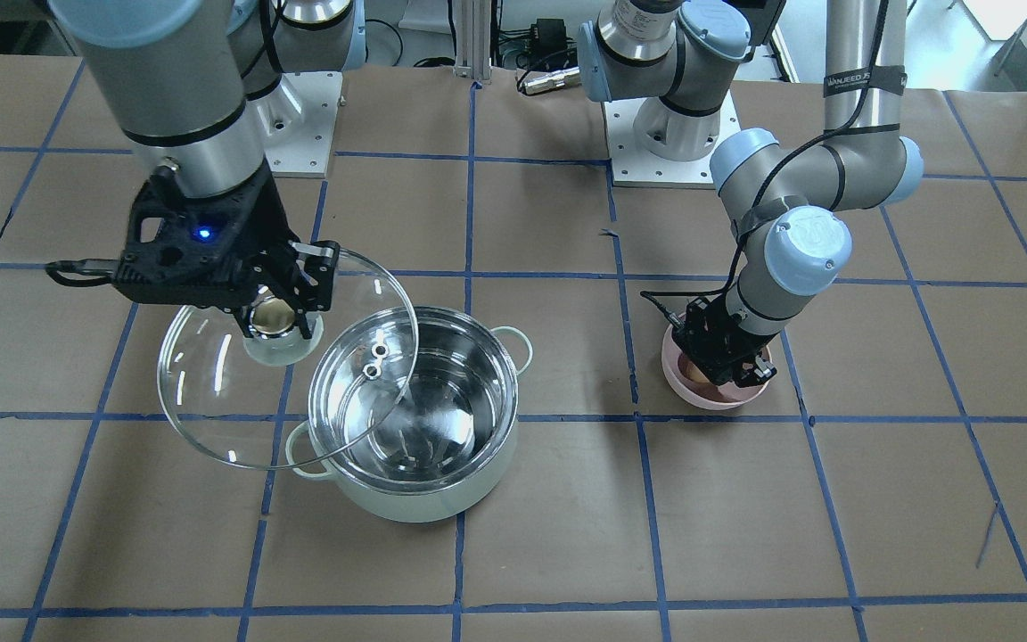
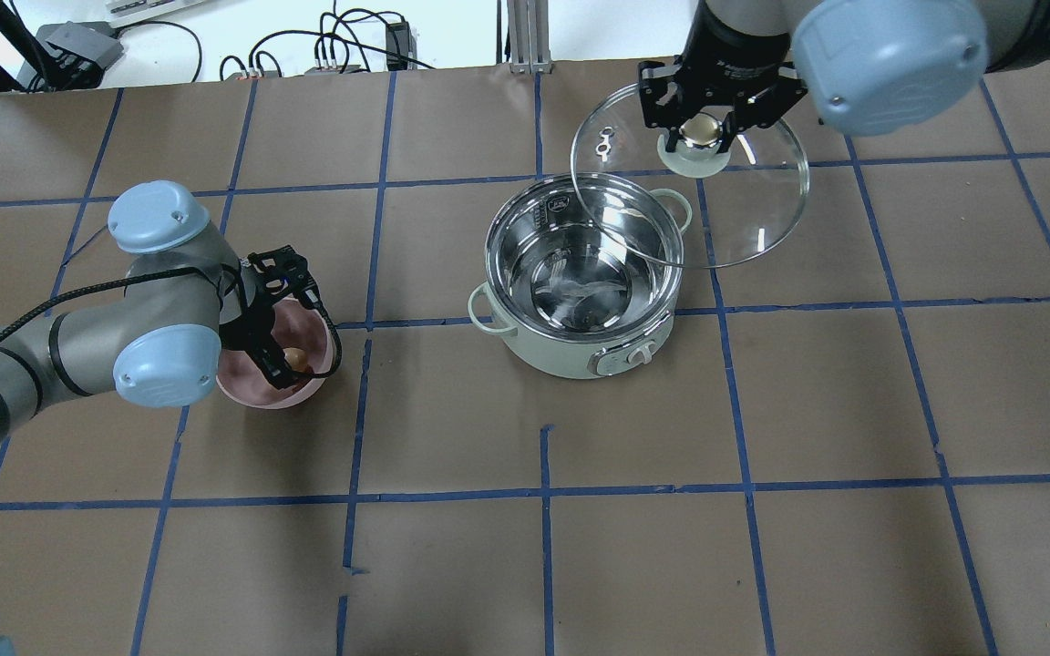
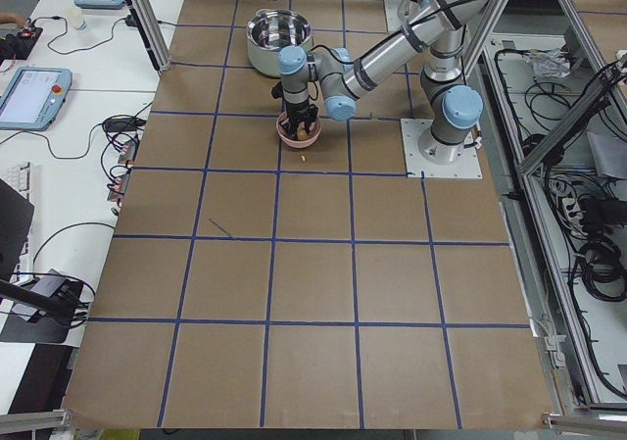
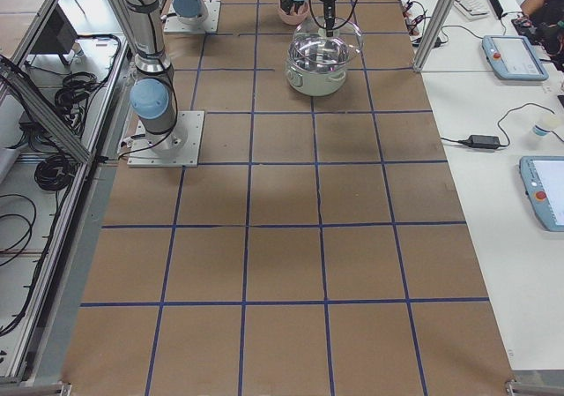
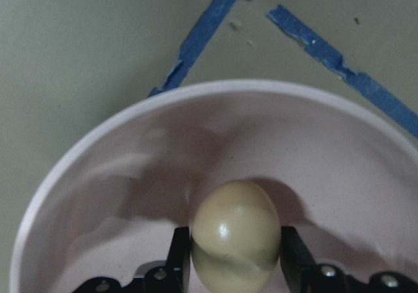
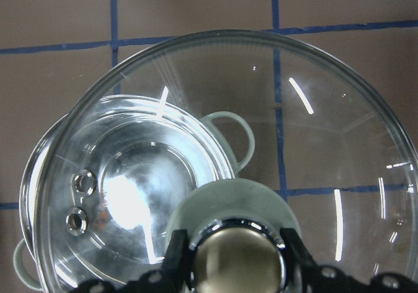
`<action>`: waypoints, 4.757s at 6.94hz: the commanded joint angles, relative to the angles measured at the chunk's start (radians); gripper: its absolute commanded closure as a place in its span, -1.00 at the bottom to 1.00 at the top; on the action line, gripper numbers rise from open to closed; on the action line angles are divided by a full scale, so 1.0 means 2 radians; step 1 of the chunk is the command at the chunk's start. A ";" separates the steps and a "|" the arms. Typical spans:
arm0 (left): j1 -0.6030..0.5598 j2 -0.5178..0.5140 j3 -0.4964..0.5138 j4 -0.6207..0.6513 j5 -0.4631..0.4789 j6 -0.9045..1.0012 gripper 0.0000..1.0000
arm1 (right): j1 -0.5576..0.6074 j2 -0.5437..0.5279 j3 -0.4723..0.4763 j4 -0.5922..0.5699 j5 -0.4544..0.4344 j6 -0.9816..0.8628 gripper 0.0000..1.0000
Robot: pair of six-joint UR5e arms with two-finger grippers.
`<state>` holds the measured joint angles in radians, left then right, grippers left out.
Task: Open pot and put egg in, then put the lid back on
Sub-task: 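Lift the glass lid off the pot with the right gripper, set it aside, then lift the egg from the bowl with the left gripper and carry it over the pot, then open the left gripper to drop the egg into the pot and withdraw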
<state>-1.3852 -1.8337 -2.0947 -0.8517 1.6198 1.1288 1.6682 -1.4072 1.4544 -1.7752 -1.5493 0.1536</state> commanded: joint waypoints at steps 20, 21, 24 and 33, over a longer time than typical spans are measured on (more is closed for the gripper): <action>-0.288 -0.079 0.258 -0.050 -0.007 -0.659 0.82 | -0.134 -0.013 0.040 0.032 0.011 -0.155 0.63; -0.291 -0.089 0.258 -0.046 -0.005 -0.658 0.78 | -0.135 -0.013 0.040 0.032 0.011 -0.155 0.63; -0.291 -0.088 0.252 -0.044 0.014 -0.661 -0.62 | -0.134 -0.013 0.040 0.029 0.011 -0.155 0.62; -0.100 0.166 0.270 -0.395 -0.027 -0.590 -0.93 | 0.026 0.016 0.008 -0.042 0.028 -0.016 0.54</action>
<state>-1.6090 -1.5576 -1.5546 -1.5674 1.5637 -0.0536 1.6362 -1.4149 1.4929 -1.7867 -1.4972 0.0487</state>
